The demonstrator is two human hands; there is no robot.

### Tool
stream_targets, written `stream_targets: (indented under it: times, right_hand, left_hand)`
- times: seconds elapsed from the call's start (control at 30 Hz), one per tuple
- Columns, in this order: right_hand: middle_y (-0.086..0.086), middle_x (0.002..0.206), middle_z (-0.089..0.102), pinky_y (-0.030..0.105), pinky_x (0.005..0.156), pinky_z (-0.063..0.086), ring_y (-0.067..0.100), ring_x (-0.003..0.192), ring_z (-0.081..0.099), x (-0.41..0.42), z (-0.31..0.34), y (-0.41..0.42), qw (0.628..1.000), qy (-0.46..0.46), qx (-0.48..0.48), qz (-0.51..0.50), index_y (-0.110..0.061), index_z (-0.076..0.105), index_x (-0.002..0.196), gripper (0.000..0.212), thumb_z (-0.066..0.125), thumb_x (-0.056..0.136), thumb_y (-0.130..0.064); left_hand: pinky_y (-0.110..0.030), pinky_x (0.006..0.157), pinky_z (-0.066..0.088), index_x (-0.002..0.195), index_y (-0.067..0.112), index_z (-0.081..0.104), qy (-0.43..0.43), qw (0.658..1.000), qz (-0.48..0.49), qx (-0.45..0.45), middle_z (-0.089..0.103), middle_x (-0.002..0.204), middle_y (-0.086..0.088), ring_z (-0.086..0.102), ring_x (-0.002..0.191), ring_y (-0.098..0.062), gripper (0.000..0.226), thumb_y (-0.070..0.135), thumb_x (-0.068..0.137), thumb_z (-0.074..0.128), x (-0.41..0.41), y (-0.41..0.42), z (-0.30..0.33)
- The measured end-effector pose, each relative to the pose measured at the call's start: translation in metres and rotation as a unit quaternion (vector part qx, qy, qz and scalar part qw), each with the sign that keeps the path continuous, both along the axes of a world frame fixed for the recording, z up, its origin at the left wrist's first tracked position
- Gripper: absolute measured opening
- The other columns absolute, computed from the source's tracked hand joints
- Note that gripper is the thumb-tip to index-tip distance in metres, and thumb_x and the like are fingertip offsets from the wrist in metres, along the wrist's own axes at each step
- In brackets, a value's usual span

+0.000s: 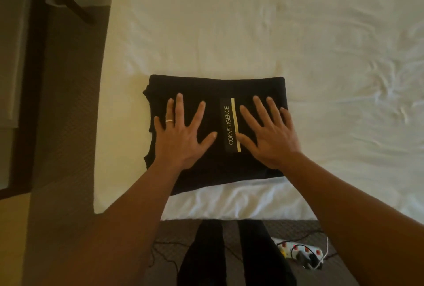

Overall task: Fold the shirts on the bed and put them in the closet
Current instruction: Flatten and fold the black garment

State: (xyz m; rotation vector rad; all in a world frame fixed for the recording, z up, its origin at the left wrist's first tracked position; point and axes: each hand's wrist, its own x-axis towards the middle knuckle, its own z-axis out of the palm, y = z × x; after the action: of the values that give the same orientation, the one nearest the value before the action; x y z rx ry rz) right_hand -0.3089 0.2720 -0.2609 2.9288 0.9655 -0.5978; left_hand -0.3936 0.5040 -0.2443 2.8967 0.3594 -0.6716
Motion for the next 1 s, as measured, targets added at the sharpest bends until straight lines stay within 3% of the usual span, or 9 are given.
stream_targets:
  times: [0.13, 0.2, 0.27, 0.33, 0.4, 0.5, 0.63, 0.87, 1.0]
  right_hand:
    - [-0.001, 0.169, -0.012, 0.049, 0.122, -0.002, 0.025, 0.155, -0.013, 0.004, -0.004, -0.007, 0.999, 0.018, 0.012, -0.028, -0.04, -0.001, 0.16, 0.076, 0.015, 0.096, -0.078]
    - [-0.002, 0.169, -0.005, 0.048, 0.123, 0.003, 0.022, 0.155, -0.008, 0.006, 0.005, -0.009, 0.995, 0.031, 0.063, -0.074, -0.037, 0.01, 0.16, 0.07, 0.022, 0.1, -0.071]
    - [-0.001, 0.168, 0.007, 0.048, 0.12, 0.016, 0.024, 0.153, 0.006, 0.006, 0.013, -0.014, 0.979, 0.023, 0.104, -0.173, -0.03, 0.023, 0.157, 0.066, 0.035, 0.101, -0.062]
    - [0.003, 0.159, 0.024, 0.051, 0.112, 0.032, 0.029, 0.143, 0.026, 0.004, 0.014, -0.02, 0.945, 0.04, 0.136, -0.295, -0.027, 0.029, 0.152, 0.065, 0.049, 0.098, -0.058]
    - [0.005, 0.147, 0.039, 0.049, 0.103, 0.046, 0.028, 0.13, 0.044, -0.001, 0.013, -0.019, 0.874, 0.115, 0.211, -0.423, -0.028, 0.031, 0.149, 0.068, 0.058, 0.093, -0.056]
    - [0.005, 0.129, 0.056, 0.038, 0.083, 0.052, 0.021, 0.106, 0.06, 0.005, 0.017, -0.016, 0.757, 0.229, 0.285, -0.541, -0.024, 0.037, 0.144, 0.066, 0.066, 0.09, -0.049]
    - [0.003, 0.106, 0.065, 0.027, 0.06, 0.048, 0.017, 0.087, 0.065, 0.022, 0.029, -0.018, 0.697, 0.313, 0.294, -0.574, -0.015, 0.05, 0.126, 0.049, 0.071, 0.089, -0.038]
    - [0.0, 0.103, 0.064, 0.026, 0.06, 0.046, 0.016, 0.088, 0.063, 0.016, 0.066, -0.005, 0.725, 0.314, 0.295, -0.537, -0.02, 0.051, 0.121, 0.033, 0.063, 0.095, -0.037]
    - [0.002, 0.106, 0.064, 0.026, 0.063, 0.048, 0.016, 0.092, 0.063, 0.009, 0.11, 0.01, 0.756, 0.291, 0.31, -0.499, -0.019, 0.05, 0.121, 0.038, 0.066, 0.094, -0.04]
  left_hand:
    - [-0.067, 0.119, 0.006, 0.16, 0.041, -0.01, 0.002, 0.999, 0.033, 0.0, -0.026, 0.166, -0.011, -0.015, 0.155, -0.039, 0.084, 0.078, 0.093, 0.026, 0.001, -0.005, 0.0]
    - [-0.068, 0.118, 0.007, 0.16, 0.034, 0.014, -0.054, 0.997, 0.054, 0.001, -0.002, 0.17, -0.013, 0.0, 0.156, -0.039, 0.077, 0.069, 0.096, 0.037, 0.001, -0.002, 0.008]
    - [-0.066, 0.116, 0.017, 0.151, 0.025, 0.034, -0.123, 0.974, 0.188, 0.007, 0.025, 0.163, -0.015, 0.02, 0.151, -0.041, 0.07, 0.061, 0.094, 0.051, -0.004, 0.004, 0.019]
    - [-0.057, 0.109, 0.034, 0.146, 0.018, 0.039, -0.13, 0.9, 0.411, -0.067, 0.039, 0.151, -0.015, 0.039, 0.138, -0.041, 0.07, 0.058, 0.092, 0.059, -0.011, 0.009, 0.025]
    - [-0.049, 0.098, 0.046, 0.141, 0.015, 0.045, -0.113, 0.806, 0.549, -0.189, 0.052, 0.136, -0.012, 0.054, 0.122, -0.035, 0.07, 0.06, 0.091, 0.062, -0.016, 0.01, 0.026]
    - [-0.047, 0.094, 0.054, 0.128, 0.015, 0.056, -0.096, 0.721, 0.609, -0.316, 0.065, 0.114, -0.005, 0.065, 0.102, -0.026, 0.075, 0.068, 0.078, 0.072, -0.016, 0.021, 0.019]
    - [-0.052, 0.102, 0.051, 0.125, 0.019, 0.065, 0.006, 0.671, 0.602, -0.433, 0.072, 0.117, -0.005, 0.068, 0.11, -0.032, 0.1, 0.074, 0.044, 0.088, -0.012, 0.042, 0.008]
    - [-0.055, 0.108, 0.046, 0.13, 0.024, 0.064, 0.044, 0.662, 0.533, -0.525, 0.073, 0.121, -0.001, 0.066, 0.116, -0.032, 0.085, 0.064, 0.058, 0.086, -0.016, 0.055, 0.034]
    - [-0.054, 0.108, 0.046, 0.126, 0.024, 0.066, -0.011, 0.666, 0.525, -0.53, 0.075, 0.116, 0.0, 0.068, 0.113, -0.029, 0.053, 0.051, 0.081, 0.079, -0.026, 0.074, 0.079]
